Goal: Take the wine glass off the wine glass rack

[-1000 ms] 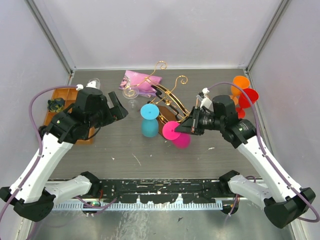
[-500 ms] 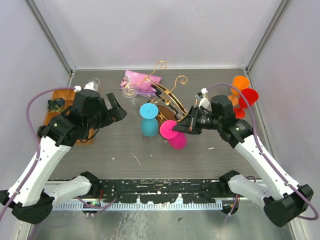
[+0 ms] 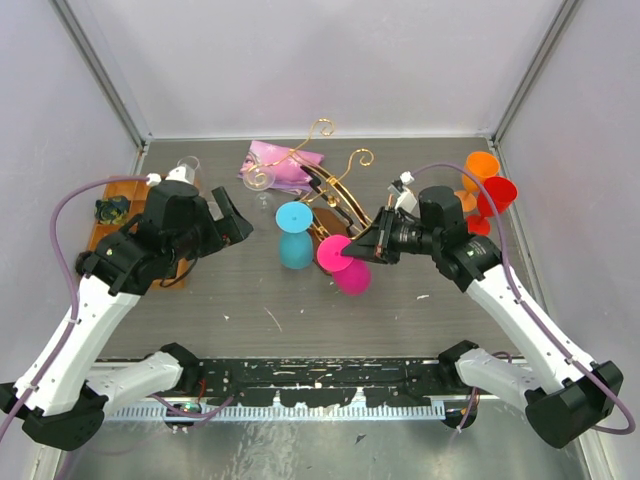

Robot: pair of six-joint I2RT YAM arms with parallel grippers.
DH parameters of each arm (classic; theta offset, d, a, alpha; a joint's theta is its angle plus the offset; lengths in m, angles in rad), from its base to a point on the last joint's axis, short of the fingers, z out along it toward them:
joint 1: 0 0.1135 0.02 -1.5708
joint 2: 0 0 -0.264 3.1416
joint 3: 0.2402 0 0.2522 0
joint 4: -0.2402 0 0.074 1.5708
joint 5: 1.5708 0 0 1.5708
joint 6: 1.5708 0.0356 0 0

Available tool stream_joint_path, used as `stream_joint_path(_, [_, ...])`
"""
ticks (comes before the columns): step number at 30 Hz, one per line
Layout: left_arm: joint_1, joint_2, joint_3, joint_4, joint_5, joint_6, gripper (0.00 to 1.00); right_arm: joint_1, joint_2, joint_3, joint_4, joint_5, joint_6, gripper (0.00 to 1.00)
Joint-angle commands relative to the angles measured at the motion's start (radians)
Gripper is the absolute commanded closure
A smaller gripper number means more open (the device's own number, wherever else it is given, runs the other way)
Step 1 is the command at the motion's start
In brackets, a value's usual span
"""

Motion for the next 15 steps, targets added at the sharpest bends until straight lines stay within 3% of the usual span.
stream_joint_path(1, [-0.002,-0.017,-0.014,-0.006,-0.011,0.003,0.01,-0.003,0.007,0.066,0.094,0.066,0.008,0.99])
stream_joint_path(15, [-0.002,-0.027,-0.031,-0.007,-0.007,-0.001,0.01,-0.002,0.022,0.105,0.03,0.051,-0.018,0.99])
